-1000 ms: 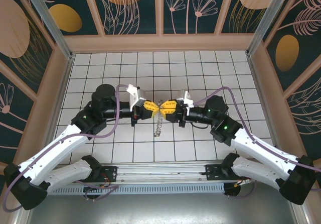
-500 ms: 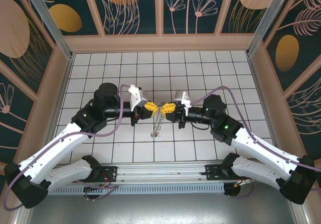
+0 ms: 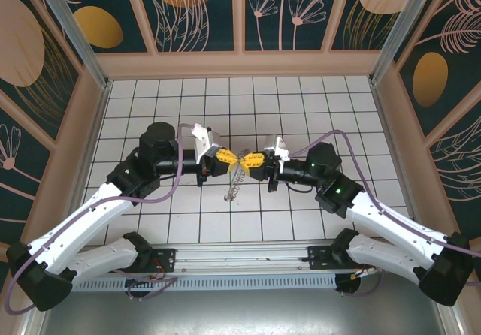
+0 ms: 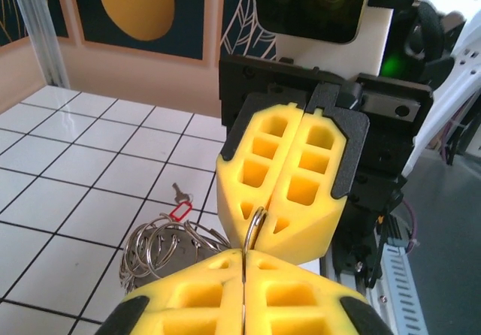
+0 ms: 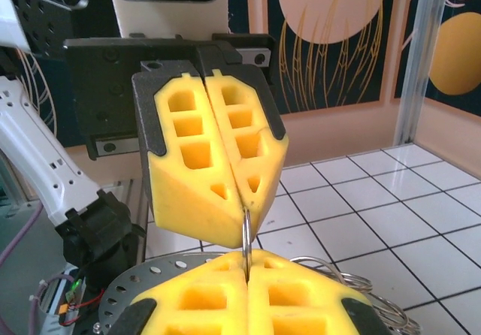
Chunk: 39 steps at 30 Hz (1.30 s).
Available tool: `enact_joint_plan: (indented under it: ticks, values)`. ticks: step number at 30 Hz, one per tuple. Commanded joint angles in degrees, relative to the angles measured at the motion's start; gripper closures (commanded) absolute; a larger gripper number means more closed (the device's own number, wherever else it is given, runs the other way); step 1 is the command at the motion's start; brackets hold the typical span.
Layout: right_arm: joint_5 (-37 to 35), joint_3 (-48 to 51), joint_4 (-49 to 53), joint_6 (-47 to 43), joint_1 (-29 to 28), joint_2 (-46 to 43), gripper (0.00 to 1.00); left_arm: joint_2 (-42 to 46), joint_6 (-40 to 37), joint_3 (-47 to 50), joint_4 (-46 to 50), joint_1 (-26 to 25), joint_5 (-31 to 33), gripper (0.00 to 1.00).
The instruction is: Put the keys on the keyring
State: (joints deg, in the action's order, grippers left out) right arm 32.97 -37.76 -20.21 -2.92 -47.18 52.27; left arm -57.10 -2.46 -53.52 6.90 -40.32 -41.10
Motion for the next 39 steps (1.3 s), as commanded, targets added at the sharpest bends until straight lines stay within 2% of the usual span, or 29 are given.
enact_joint_plan:
  ticks: [1,9,14,20,24,25,29,31,35,39]
  values:
    - [3.0,1.7,-11.0,2.5,-0.2,-0.3,1.0,0.6,3.0,1.5,-6.6,-0.8,-5.2,0.9]
    - [5.6,3.7,-17.8,5.2,0.1,-0.4,1.0,0.2,3.7,1.6,-8.2,-0.7,-6.6,0.84]
    - [6.8,4.2,-19.5,6.2,0.4,0.0,1.0,0.5,4.1,2.0,-9.3,-0.8,-6.9,0.89]
    - [7.4,4.0,-19.6,6.5,0.4,0.8,1.0,1.2,5.1,3.3,-11.5,-0.7,-6.8,1.0]
    - [5.7,3.1,-17.3,6.1,0.3,1.2,1.0,2.1,5.0,3.8,-11.9,-0.7,-5.6,1.0]
    - [4.9,2.8,-16.3,5.9,0.3,1.1,0.98,2.5,4.7,3.7,-11.4,-0.8,-5.1,1.0]
    - [1.7,1.0,-9.5,3.4,0.2,0.1,0.77,3.1,2.8,2.7,-8.3,-0.7,-3.3,1.0]
    - [-0.3,0.1,-5.9,2.0,0.2,-0.6,0.73,3.1,1.9,2.1,-6.6,-0.7,-2.7,1.0]
    - [-5.1,-1.9,1.0,-0.6,-0.1,-1.7,0.73,2.6,-0.1,0.7,-3.0,-0.8,-1.2,1.0]
    - [-6.3,-1.4,1.0,-1.1,-0.2,-3.1,0.73,2.0,-1.4,-0.2,-1.0,-0.8,-0.1,1.0]
